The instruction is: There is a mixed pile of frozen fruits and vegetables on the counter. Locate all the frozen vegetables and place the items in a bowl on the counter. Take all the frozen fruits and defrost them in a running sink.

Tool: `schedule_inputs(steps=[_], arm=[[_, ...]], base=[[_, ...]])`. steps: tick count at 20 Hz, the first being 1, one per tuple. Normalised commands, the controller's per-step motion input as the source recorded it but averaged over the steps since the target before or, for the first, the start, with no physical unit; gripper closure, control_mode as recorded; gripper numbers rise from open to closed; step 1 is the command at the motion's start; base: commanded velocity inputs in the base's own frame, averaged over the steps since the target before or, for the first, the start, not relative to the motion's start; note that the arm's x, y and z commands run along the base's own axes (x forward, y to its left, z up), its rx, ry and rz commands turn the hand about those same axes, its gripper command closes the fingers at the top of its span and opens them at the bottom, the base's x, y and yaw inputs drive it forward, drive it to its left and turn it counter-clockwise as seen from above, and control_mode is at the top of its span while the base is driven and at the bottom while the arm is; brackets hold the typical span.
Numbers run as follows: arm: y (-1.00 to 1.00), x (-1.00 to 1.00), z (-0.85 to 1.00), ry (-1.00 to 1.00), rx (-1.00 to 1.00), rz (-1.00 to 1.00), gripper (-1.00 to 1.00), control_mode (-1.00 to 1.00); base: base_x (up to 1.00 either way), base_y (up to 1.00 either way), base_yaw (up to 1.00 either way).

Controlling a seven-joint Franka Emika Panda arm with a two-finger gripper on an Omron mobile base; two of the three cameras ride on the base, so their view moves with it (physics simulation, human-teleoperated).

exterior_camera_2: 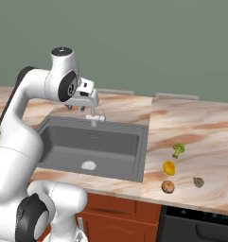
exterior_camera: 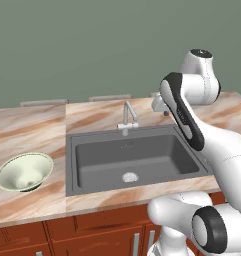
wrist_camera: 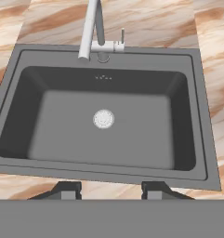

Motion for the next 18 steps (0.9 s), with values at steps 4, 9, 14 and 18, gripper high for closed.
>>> schedule_inputs(steps=[4, 9, 14, 18], arm=[[-0.03, 0.00, 0.00, 0.00, 0.00, 0.00, -1.00, -1.00], [-0.31, 0.00, 0.00, 0.00, 0.00, 0.00, -1.00, -1.00], [-0.56, 0.00, -0.06, 0.00, 0.00, 0.00, -1.00, -1.00], [-0.57, 0.04, -0.07, 0.00, -0.01, 0.00, -1.00, -1.00]], base=[[0.00, 0.00, 0.00], [0.00, 0.00, 0.00], [0.00, 0.00, 0.00], [0.00, 0.00, 0.00]])
